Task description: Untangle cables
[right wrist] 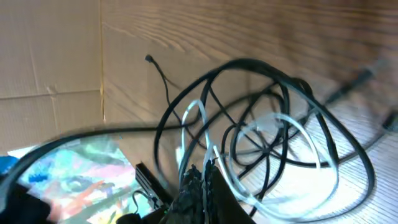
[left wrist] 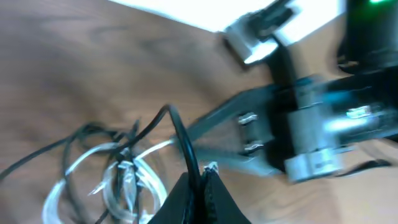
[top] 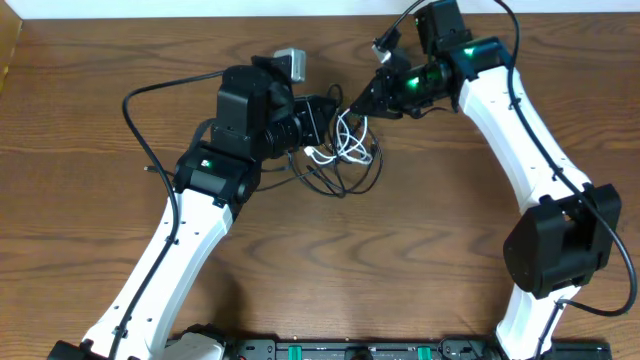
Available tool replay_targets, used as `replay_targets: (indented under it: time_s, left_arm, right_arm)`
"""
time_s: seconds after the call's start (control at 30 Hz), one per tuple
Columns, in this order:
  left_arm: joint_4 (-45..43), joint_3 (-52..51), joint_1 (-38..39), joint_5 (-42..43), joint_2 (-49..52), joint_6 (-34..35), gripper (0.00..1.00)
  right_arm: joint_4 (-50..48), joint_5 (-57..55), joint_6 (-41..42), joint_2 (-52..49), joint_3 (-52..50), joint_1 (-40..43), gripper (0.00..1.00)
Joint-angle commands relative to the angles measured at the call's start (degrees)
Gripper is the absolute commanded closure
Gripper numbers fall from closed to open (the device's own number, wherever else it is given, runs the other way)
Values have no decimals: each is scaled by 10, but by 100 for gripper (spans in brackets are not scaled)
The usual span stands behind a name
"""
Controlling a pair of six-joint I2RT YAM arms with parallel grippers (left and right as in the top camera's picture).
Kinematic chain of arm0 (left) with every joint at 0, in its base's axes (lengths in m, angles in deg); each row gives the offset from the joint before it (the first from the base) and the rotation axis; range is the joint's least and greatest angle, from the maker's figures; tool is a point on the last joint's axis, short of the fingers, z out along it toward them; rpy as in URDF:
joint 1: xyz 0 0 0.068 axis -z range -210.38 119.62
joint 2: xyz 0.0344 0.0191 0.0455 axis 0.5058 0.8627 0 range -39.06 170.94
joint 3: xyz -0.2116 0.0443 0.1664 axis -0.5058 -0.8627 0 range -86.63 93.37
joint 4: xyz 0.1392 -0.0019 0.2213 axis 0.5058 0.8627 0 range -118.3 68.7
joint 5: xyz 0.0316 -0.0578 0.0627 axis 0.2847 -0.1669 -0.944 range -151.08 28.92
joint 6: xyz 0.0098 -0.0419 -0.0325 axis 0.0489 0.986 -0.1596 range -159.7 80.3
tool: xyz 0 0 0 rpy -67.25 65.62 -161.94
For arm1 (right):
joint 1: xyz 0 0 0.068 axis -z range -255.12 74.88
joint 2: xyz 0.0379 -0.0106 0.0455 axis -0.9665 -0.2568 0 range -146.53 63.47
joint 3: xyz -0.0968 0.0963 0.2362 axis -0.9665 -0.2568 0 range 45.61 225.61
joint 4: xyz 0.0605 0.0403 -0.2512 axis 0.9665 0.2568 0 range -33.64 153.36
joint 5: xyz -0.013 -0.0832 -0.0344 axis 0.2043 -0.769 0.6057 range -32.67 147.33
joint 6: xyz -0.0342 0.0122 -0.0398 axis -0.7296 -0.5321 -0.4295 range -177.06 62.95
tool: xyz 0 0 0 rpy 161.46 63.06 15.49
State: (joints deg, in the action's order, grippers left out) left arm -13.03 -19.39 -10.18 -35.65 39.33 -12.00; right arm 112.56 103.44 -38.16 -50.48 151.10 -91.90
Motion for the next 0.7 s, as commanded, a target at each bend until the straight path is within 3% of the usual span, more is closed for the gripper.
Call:
replay_targets:
  time_s: [0.0, 0.13, 0.67]
  left_arm:
    - [33, 7, -14, -116, -3, -46, 92]
    - [76, 7, -39, -167, -3, -62, 92]
    - [177, 7, -138, -225, 23, -101, 92]
  right_arm:
    - [3, 10, 2, 21, 5, 38, 99]
    - [3, 5, -11, 53, 5, 83, 99]
    - [-3, -87, -23, 264, 6, 221, 99]
